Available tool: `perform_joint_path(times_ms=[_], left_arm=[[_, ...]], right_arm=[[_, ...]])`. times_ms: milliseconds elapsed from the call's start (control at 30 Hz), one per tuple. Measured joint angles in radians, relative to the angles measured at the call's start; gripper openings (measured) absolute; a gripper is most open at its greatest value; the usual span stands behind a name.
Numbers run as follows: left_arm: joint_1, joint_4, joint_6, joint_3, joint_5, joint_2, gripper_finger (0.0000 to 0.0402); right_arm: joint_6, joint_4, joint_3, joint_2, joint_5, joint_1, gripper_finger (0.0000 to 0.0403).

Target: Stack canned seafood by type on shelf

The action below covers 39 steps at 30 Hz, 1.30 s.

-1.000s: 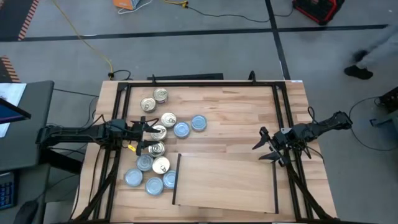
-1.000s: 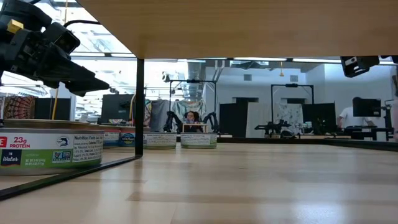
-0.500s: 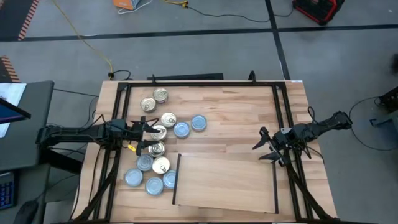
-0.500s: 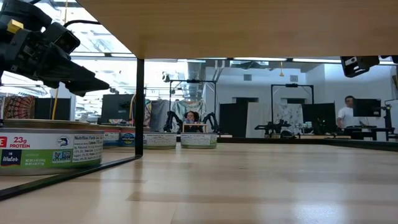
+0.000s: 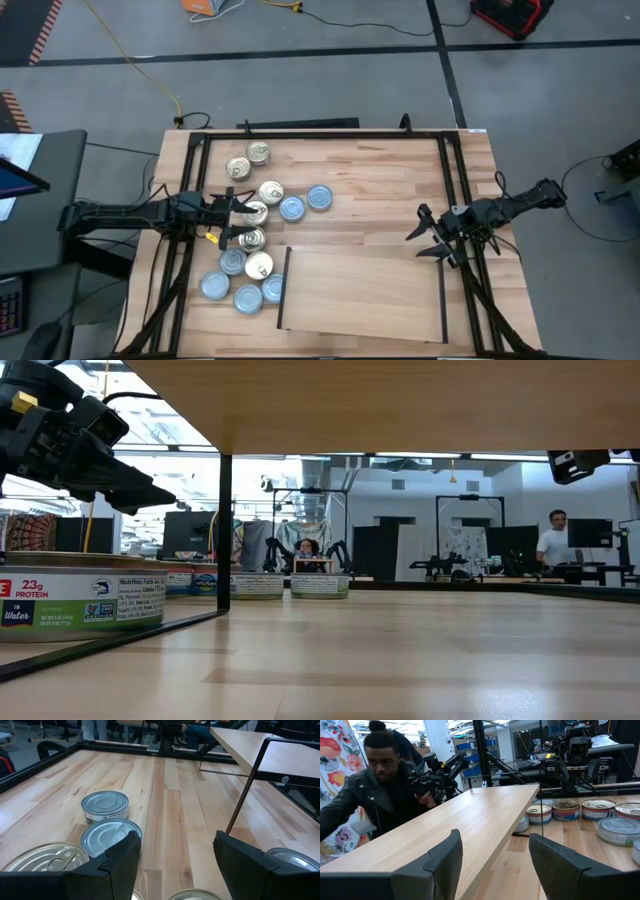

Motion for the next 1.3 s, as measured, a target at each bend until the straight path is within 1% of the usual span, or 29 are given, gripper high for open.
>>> perform_joint_path(times_ms=[333,400,467,567,633,767,833,1033,1133,1300], left_arm=[[0.0,0.006,-0.009,0.0,-0.008,0.0,0.0239],[0.0,0.006,-0.078,0.0,-0.008,0.0,0.0239],[0.0,0.007,-0.189,0.0,-0.008,0.0,0.0239],[0.0,0.008,-0.322,0.0,-0.018,0.0,0.0239],[0.0,0.008,-0.357,0.0,-0.051,0.0,0.0239],[0.0,0.007,-0.351,0.0,-0.1,0.0,0.0239],[0.0,0.0,-0.348,0.0,-0.11,0.001,0.0239],[0.0,0.001,-0.354,0.0,-0.12,0.001,0.0239],[0.0,0.001,-0.362,0.0,-0.121,0.001,0.0239],[0.0,0.013,-0.398,0.0,-0.106,0.001,0.0239]], right_arm=[[0.0,0.004,0.0,0.0,0.0,-0.001,0.0256],[-0.019,0.024,0.0,0.0,-0.001,-0.005,0.0256],[-0.039,0.06,0.0,0.0,0.0,-0.01,0.0256],[-0.042,0.178,0.0,0.0,0.0,-0.02,0.0256],[-0.042,0.281,0.0,0.0,0.0,-0.021,0.0256],[-0.042,0.434,0.0,0.0,0.0,-0.021,0.0256],[-0.042,0.473,0.005,0.0,0.0,-0.021,0.0256],[-0.045,0.484,0.022,0.0,0.0,-0.021,0.0256],[-0.046,0.462,0.022,0.0,0.0,-0.021,0.0256],[-0.045,0.462,0.022,0.0,0.0,-0.021,0.0256]])
